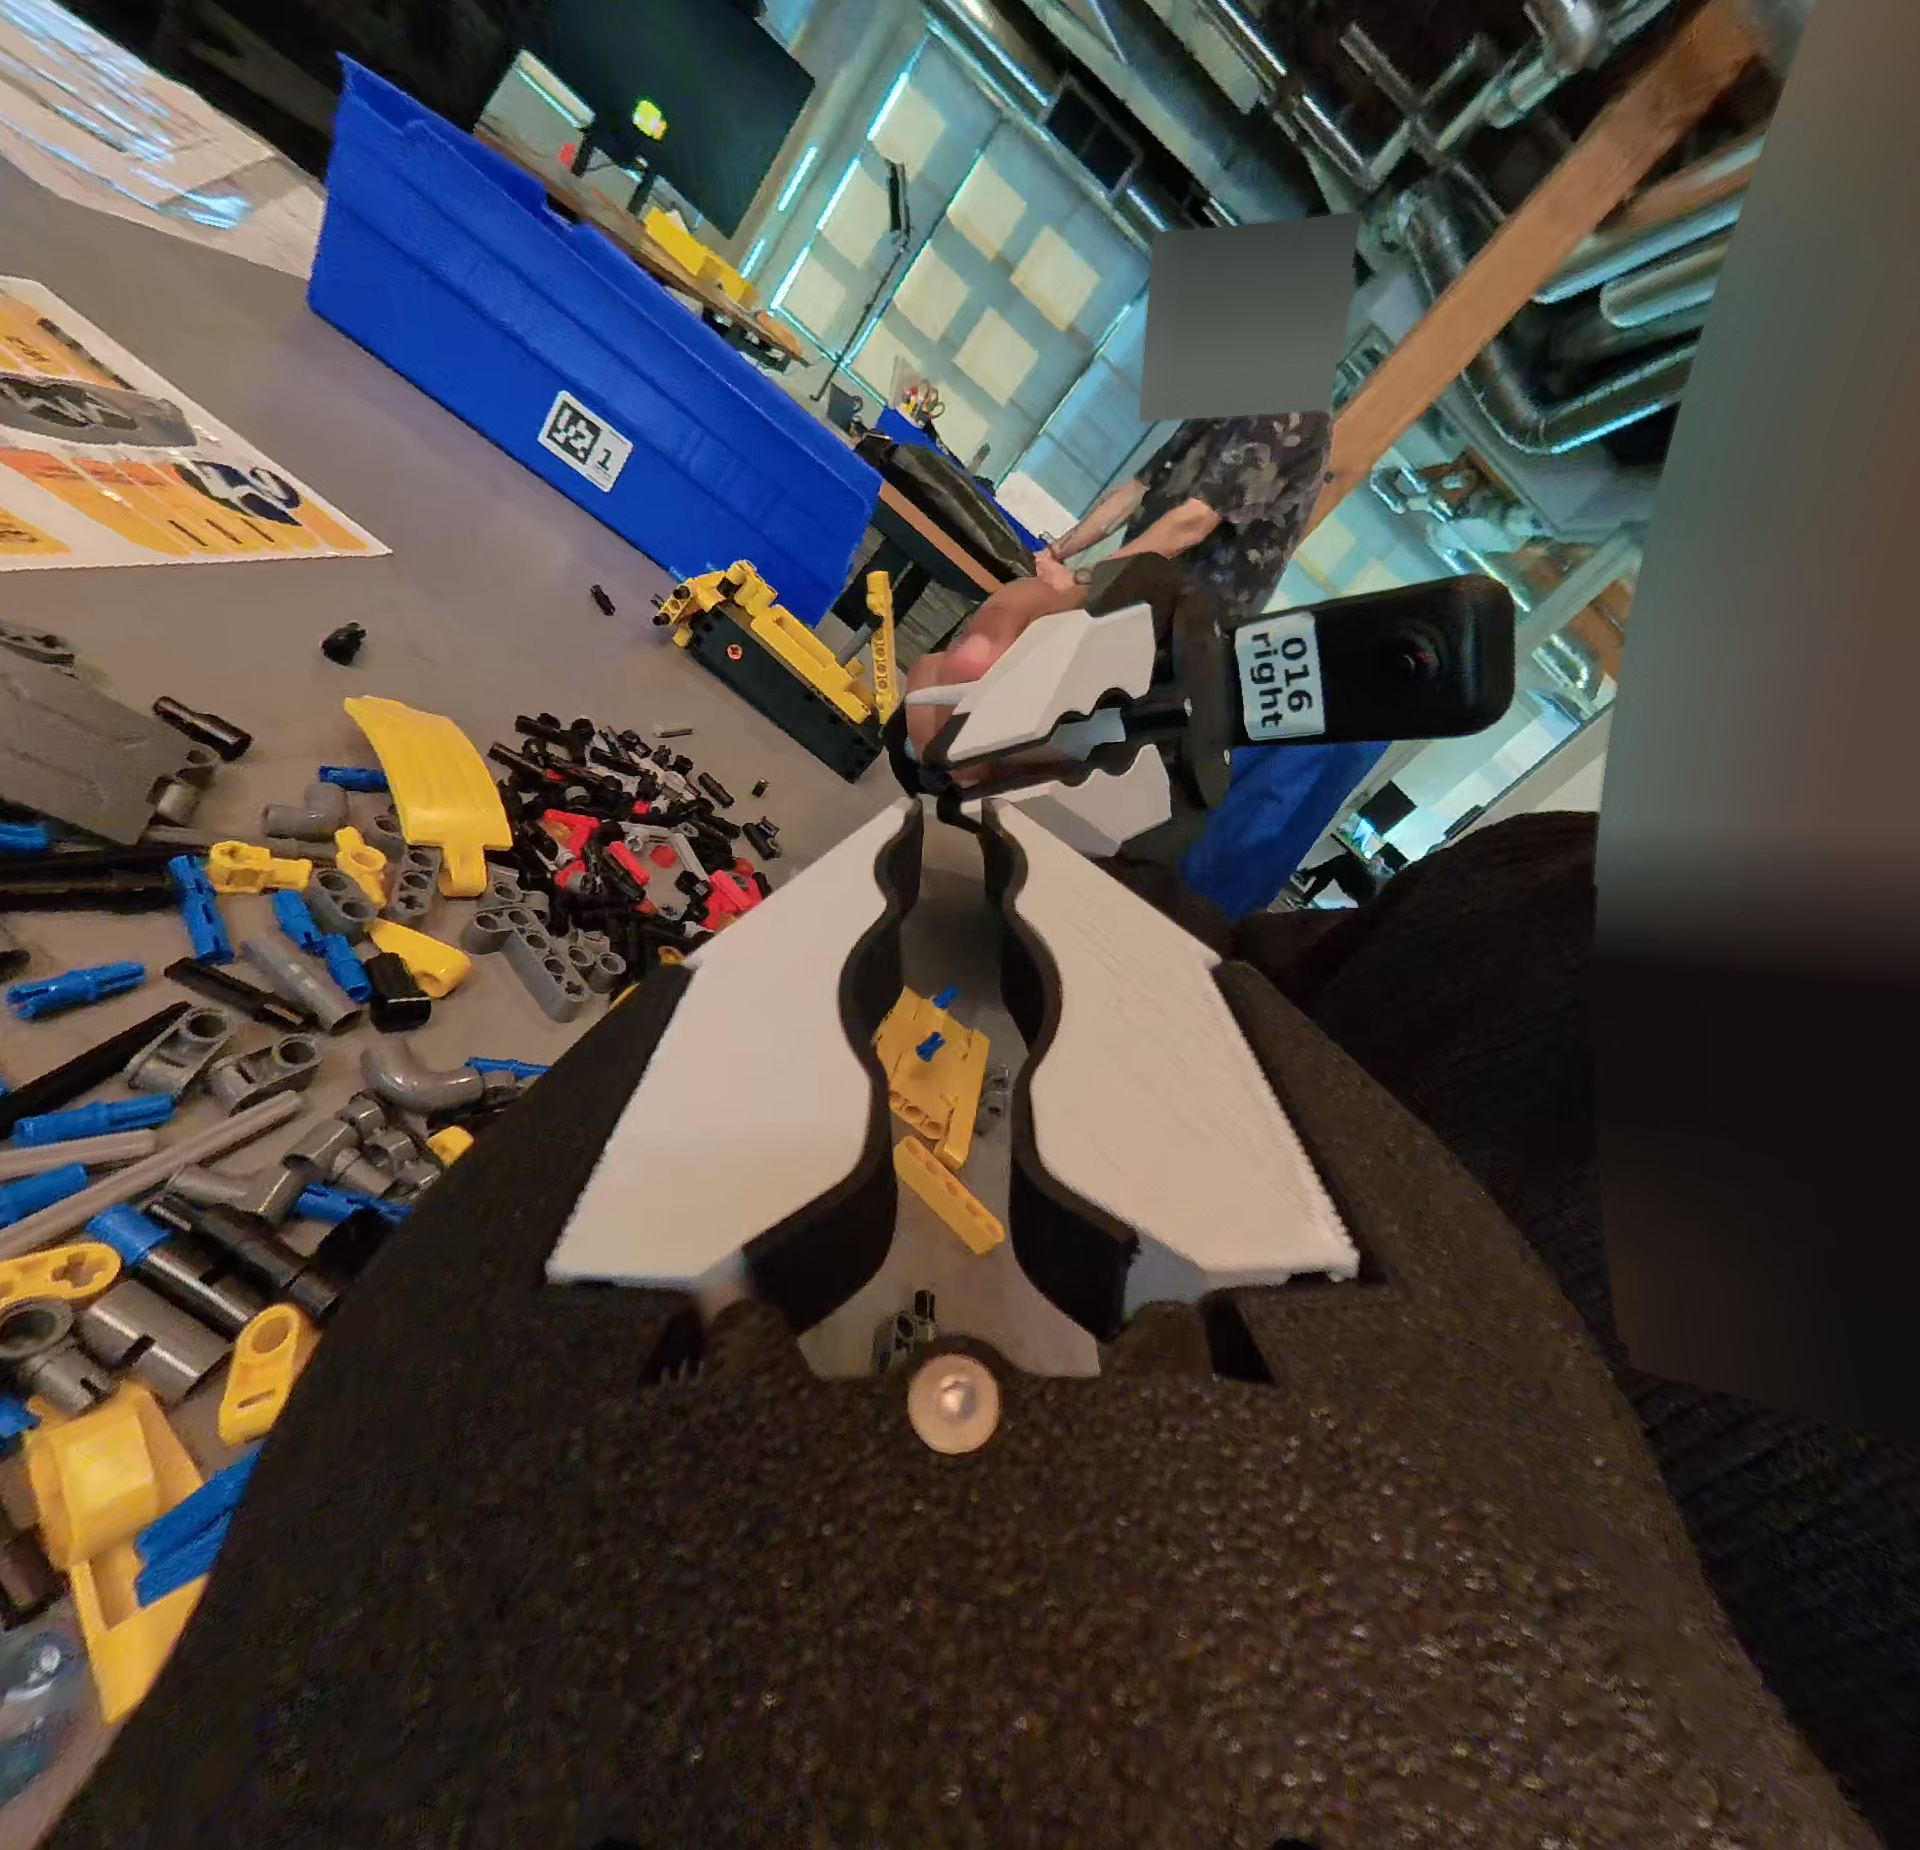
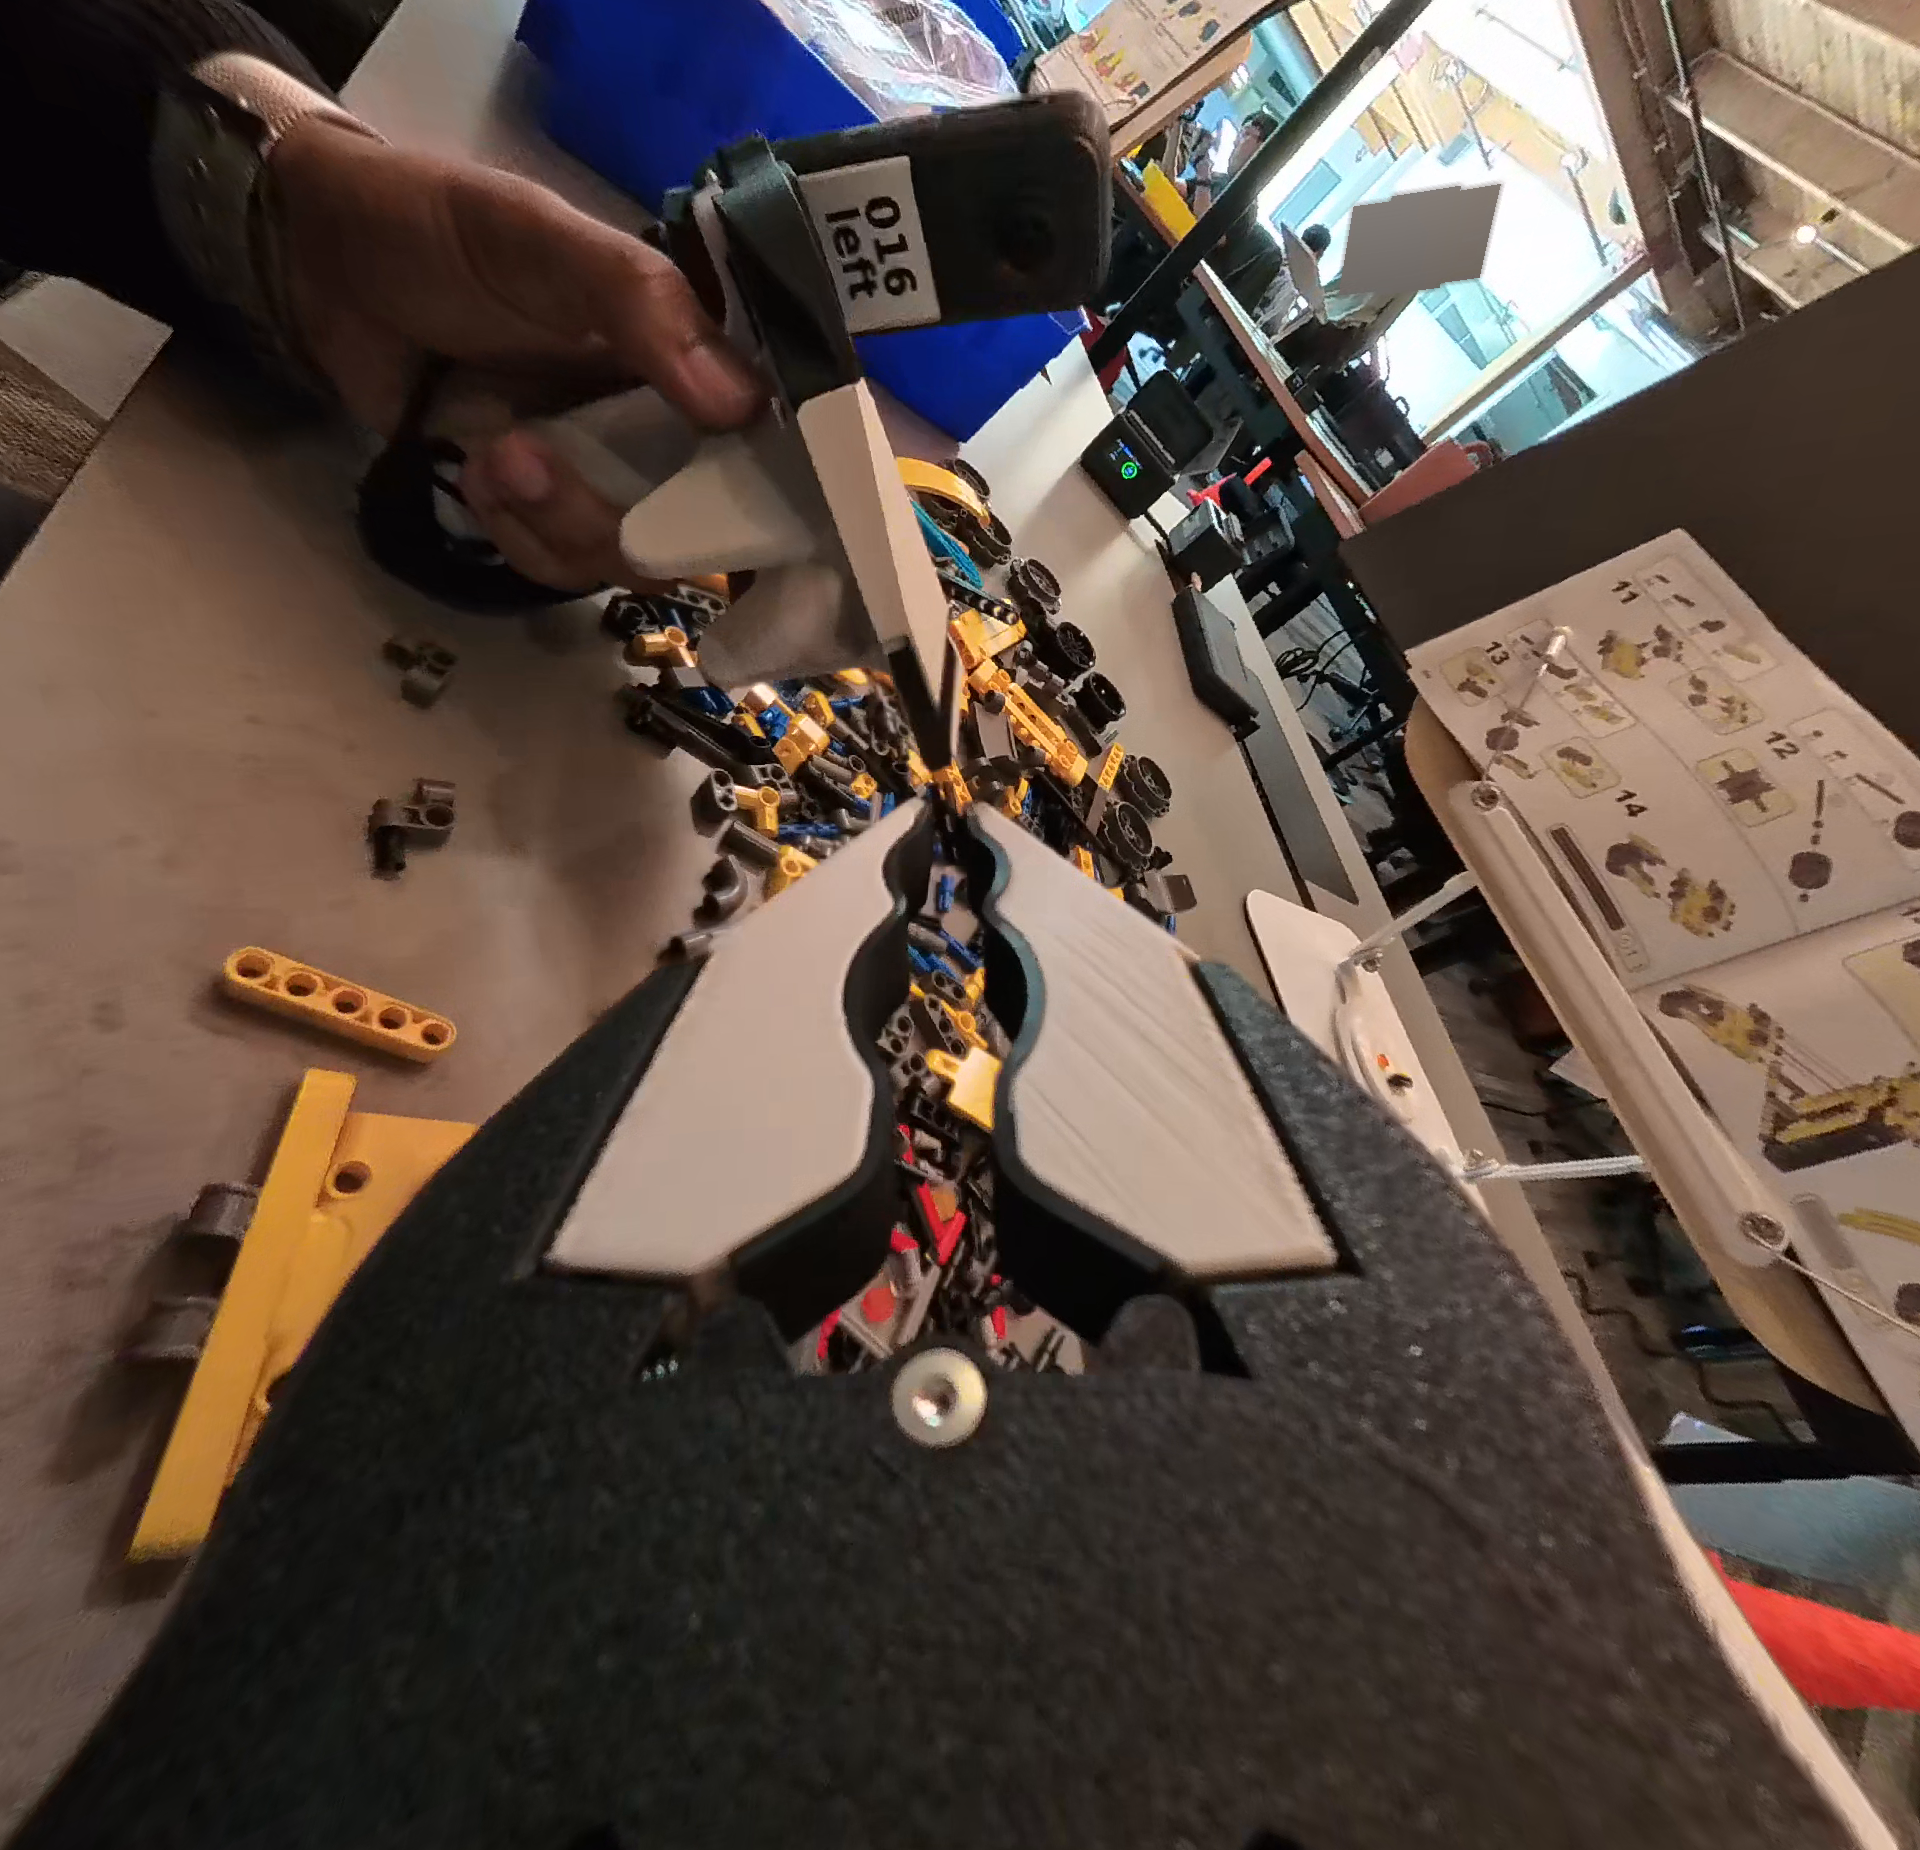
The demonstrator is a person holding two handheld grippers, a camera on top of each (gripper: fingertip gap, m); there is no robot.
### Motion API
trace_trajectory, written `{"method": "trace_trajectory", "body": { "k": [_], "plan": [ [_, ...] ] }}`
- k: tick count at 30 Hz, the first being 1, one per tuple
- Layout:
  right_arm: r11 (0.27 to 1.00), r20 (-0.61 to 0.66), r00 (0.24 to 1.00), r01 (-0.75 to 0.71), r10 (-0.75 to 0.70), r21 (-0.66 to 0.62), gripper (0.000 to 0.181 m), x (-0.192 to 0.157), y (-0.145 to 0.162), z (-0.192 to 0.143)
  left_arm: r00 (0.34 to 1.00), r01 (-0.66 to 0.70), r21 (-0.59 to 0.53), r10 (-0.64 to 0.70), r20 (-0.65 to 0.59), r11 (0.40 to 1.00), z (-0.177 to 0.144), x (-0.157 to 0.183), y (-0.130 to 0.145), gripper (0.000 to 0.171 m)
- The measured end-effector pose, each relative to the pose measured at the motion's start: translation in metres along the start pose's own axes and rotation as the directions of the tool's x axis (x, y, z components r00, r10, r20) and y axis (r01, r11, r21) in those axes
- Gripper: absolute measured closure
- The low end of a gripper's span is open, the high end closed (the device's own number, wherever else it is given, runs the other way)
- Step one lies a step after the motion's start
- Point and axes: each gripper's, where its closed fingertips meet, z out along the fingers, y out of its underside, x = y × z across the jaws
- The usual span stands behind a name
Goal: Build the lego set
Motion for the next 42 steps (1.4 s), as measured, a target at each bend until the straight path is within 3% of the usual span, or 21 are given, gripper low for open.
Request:
{"method": "trace_trajectory", "body": {
  "k": [21, 30, 42],
  "plan": [
    [0.993, 0.027, 0.998, 0.053, -0.056, 0.107, 0.176, -0.013, -0.021, -0.006, 0.994, -0.029, -0.049, 0.024, -0.102, 0.998, 0.006, 0.02, 0.01, 0.167],
    [0.981, 0.106, 0.993, -0.071, 0.052, 0.18, 0.171, -0.011, -0.025, -0.015, 0.988, -0.011, -0.048, 0.003, -0.157, 0.999, 0.004, 0.027, 0.01, 0.168],
    [0.977, 0.146, 0.986, -0.104, 0.077, 0.186, 0.178, -0.016, -0.027, -0.015, 0.981, 0.022, -0.051, -0.032, -0.189, 0.998, 0.006, 0.03, 0.01, 0.169]
  ]
}}
